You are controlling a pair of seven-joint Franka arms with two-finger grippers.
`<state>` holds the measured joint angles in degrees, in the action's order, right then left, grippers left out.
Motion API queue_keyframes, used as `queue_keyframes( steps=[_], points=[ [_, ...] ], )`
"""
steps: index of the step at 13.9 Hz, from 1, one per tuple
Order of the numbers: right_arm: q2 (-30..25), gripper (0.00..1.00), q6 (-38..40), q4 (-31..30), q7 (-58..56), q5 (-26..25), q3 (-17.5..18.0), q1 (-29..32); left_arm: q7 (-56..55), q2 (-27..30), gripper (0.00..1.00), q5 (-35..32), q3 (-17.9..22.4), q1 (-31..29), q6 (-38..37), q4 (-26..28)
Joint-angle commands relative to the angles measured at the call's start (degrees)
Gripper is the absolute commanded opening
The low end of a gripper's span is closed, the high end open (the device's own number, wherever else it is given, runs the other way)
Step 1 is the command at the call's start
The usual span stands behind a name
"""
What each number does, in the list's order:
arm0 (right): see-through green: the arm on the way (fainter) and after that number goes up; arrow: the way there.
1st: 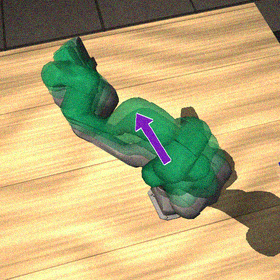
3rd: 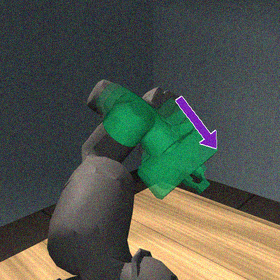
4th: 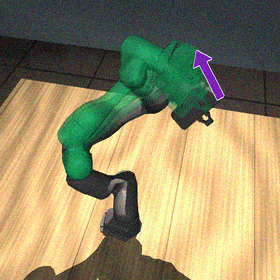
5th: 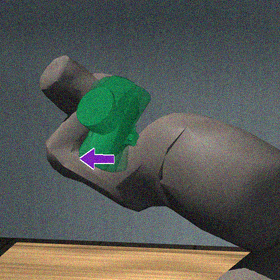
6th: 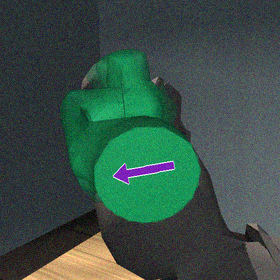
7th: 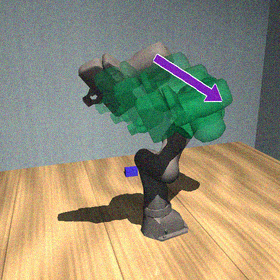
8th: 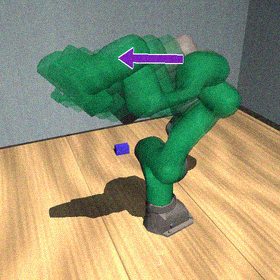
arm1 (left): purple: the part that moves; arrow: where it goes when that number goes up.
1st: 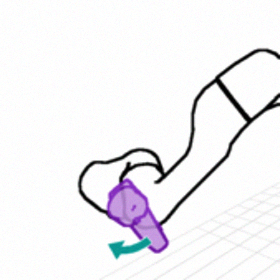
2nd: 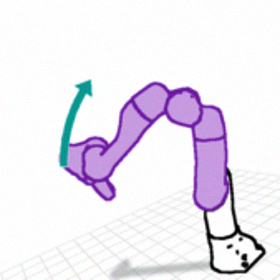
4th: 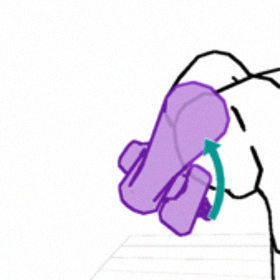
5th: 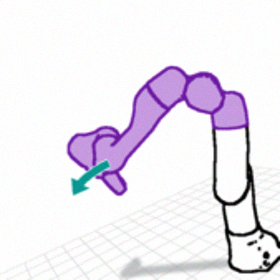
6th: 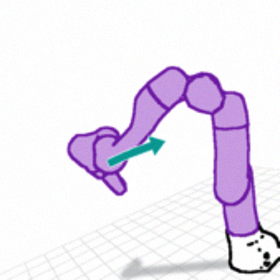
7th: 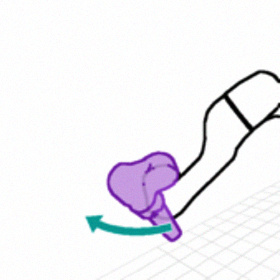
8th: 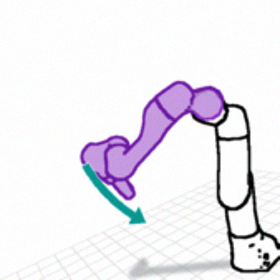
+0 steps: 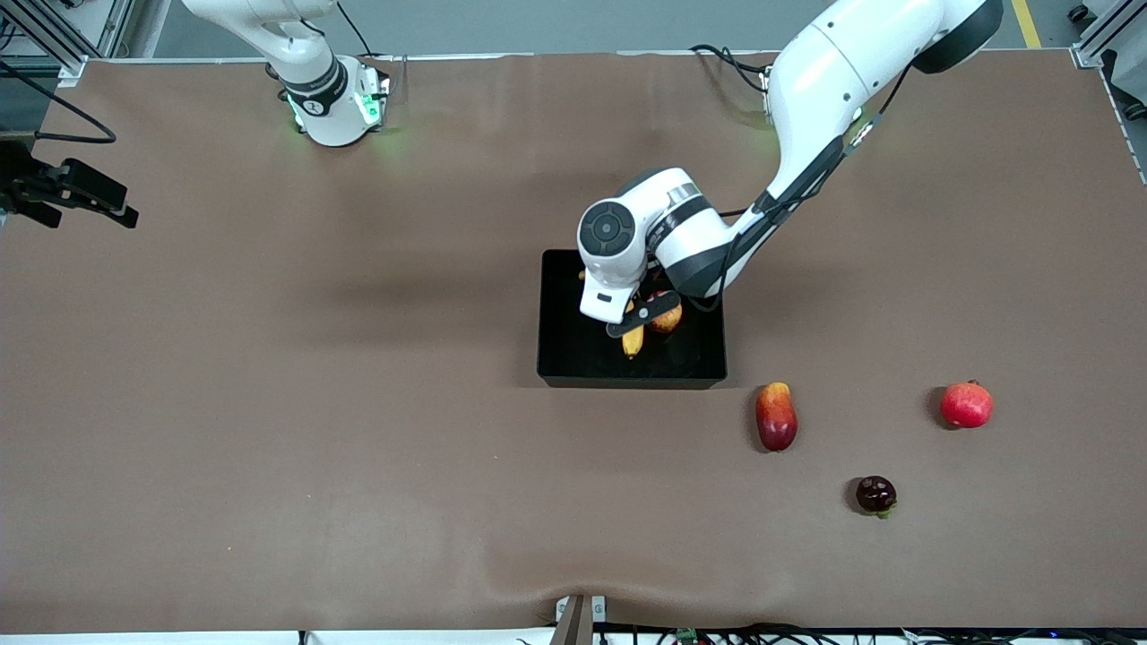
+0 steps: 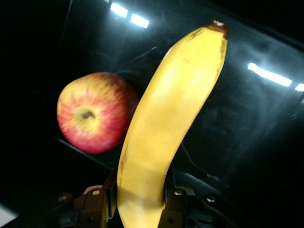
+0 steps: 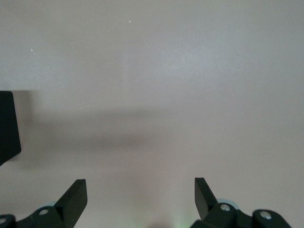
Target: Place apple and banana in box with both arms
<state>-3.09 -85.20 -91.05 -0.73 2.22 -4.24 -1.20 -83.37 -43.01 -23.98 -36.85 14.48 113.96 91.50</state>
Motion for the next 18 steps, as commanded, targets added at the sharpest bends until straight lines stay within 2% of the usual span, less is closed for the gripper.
queue_keyframes(
  steps=[1, 3, 4, 5, 6, 10, 12, 14, 16, 18],
  points=[
    [-0.16, 1.00, 1.26, 0.61, -0.07, 0.15, 0.11, 0.06, -1.27, -4.43, 0.00, -1.07, 0.64, 2.92, 0.55, -5.62],
    [-0.16, 1.00, 1.70, 0.52, -0.07, 0.59, 0.11, 0.24, -1.62, -6.29, 0.00, -1.07, 2.65, 4.50, 2.39, -6.42],
    [-0.16, 1.00, 1.70, 0.52, -0.07, 0.59, 0.11, 0.32, -1.54, -6.56, 0.18, -1.16, 4.14, 5.90, 3.01, -6.42],
    [-0.07, 1.00, 1.53, 0.52, -0.07, 0.59, 0.02, 0.41, -0.32, -6.65, 0.52, -1.16, 5.64, 6.96, 3.02, -6.42],
    [0.01, 1.00, 1.44, 0.52, -0.07, 0.59, -0.07, 0.50, -0.22, -6.56, 1.00, -1.42, 6.52, 7.23, 3.02, -6.42],
    [-0.07, 1.00, 1.17, 0.61, -0.07, 0.59, -0.07, 0.50, 1.36, -2.97, 1.00, -0.81, 6.62, 5.74, 0.31, -8.78],
    [0.02, 1.00, 0.74, 0.70, -0.15, 0.51, -0.07, 0.50, 5.73, 1.06, 1.00, -0.72, 6.10, 2.42, -9.15, -12.29],
    [0.02, 1.00, 0.73, 0.78, -0.15, 0.42, -0.15, 0.50, 16.25, 7.90, 1.00, 0.42, 6.18, -2.84, -12.44, -13.10],
    [0.02, 1.00, 0.73, 0.78, -0.15, 0.42, -0.15, 0.50, 26.71, 13.98, 1.00, 6.03, 6.27, -10.22, -14.46, -12.75],
    [0.02, 1.00, 0.73, 0.78, -0.24, 0.24, -0.07, 0.50, 37.53, 18.38, 1.00, 6.40, 6.36, -15.42, -19.02, -12.49]
  ],
)
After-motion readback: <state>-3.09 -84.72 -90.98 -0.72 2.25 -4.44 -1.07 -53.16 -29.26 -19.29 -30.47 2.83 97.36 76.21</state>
